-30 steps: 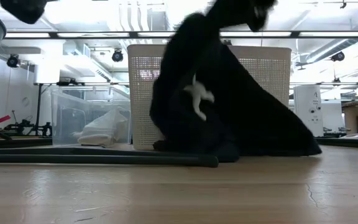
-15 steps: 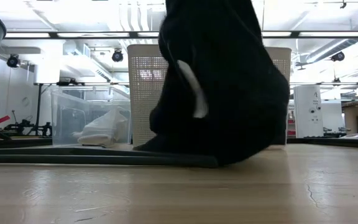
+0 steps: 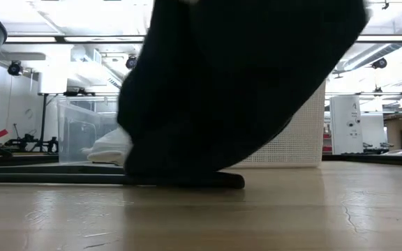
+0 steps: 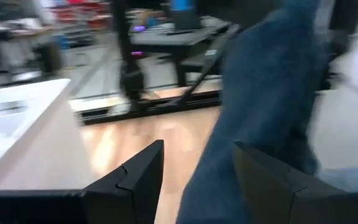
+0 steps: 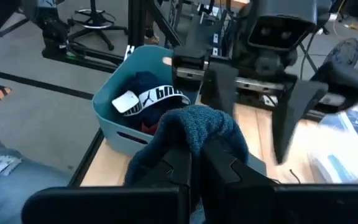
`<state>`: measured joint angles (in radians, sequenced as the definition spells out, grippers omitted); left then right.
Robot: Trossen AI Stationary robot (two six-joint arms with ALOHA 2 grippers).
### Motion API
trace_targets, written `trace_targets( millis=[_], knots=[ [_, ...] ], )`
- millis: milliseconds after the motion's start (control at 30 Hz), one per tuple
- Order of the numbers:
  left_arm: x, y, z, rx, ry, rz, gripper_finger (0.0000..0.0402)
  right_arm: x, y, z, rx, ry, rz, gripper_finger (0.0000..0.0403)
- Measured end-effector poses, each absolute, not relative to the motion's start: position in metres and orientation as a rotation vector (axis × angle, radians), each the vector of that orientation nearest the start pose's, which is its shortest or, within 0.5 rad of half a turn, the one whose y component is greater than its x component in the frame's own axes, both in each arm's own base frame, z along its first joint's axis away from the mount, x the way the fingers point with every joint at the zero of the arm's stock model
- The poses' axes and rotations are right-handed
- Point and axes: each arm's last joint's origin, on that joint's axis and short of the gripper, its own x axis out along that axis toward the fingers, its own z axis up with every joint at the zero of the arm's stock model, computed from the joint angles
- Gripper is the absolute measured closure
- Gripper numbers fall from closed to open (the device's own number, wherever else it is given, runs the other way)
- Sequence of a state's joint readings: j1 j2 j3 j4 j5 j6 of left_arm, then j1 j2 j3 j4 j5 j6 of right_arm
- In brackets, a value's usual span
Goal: Pick & Place Cloths
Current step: Put the gray shorts into the gray bin
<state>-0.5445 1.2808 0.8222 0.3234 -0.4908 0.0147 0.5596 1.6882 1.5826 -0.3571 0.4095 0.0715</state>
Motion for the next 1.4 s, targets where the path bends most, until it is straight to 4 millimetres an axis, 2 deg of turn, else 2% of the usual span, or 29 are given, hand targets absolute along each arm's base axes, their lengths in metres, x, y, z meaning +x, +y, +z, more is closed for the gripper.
trace_targets(
  millis=[67, 233, 400, 467, 567, 733, 900, 1100, 1200, 1333, 1400],
  knots=[
    [0.254, -0.133, 0.29, 0.061, 0.107, -0.138, 0.0204, 0.334, 0.193, 0.359, -0.148, 0.411, 0.128, 0.0394],
    [0.261, -0.133, 0.288, 0.042, 0.088, -0.211, 0.0204, 0.338, 0.185, 0.361, -0.139, 0.406, 0.106, 0.0394],
    [0.26, -0.142, 0.286, -0.016, 0.108, -0.493, 0.0204, 0.337, 0.181, 0.356, -0.139, 0.471, 0.108, 0.0394],
    [0.259, -0.145, 0.29, -0.042, 0.094, -0.551, 0.0204, 0.336, 0.182, 0.354, -0.132, 0.484, 0.116, 0.0394],
    [0.259, -0.144, 0.293, -0.069, 0.088, -0.529, 0.0204, 0.337, 0.182, 0.355, -0.126, 0.478, 0.125, 0.0394],
    [0.264, -0.139, 0.292, -0.056, 0.08, -0.321, 0.0204, 0.338, 0.183, 0.358, -0.118, 0.439, 0.134, 0.0394],
    [0.272, -0.138, 0.285, -0.06, 0.079, -0.3, 0.0204, 0.342, 0.18, 0.362, -0.119, 0.401, 0.132, 0.0394],
    [0.277, -0.135, 0.28, -0.069, 0.09, -0.159, 0.0204, 0.343, 0.181, 0.362, -0.1, 0.405, 0.206, 0.0394],
    [0.277, -0.135, 0.281, -0.068, 0.085, -0.183, 0.0204, 0.342, 0.184, 0.362, -0.082, 0.406, 0.285, 0.0394],
    [0.277, -0.14, 0.286, -0.058, 0.076, -0.379, 0.0204, 0.342, 0.183, 0.361, -0.084, 0.41, 0.272, 0.0394],
    [0.277, -0.142, 0.289, -0.065, 0.069, -0.415, 0.0204, 0.343, 0.181, 0.36, -0.085, 0.412, 0.267, 0.0394]
  ],
)
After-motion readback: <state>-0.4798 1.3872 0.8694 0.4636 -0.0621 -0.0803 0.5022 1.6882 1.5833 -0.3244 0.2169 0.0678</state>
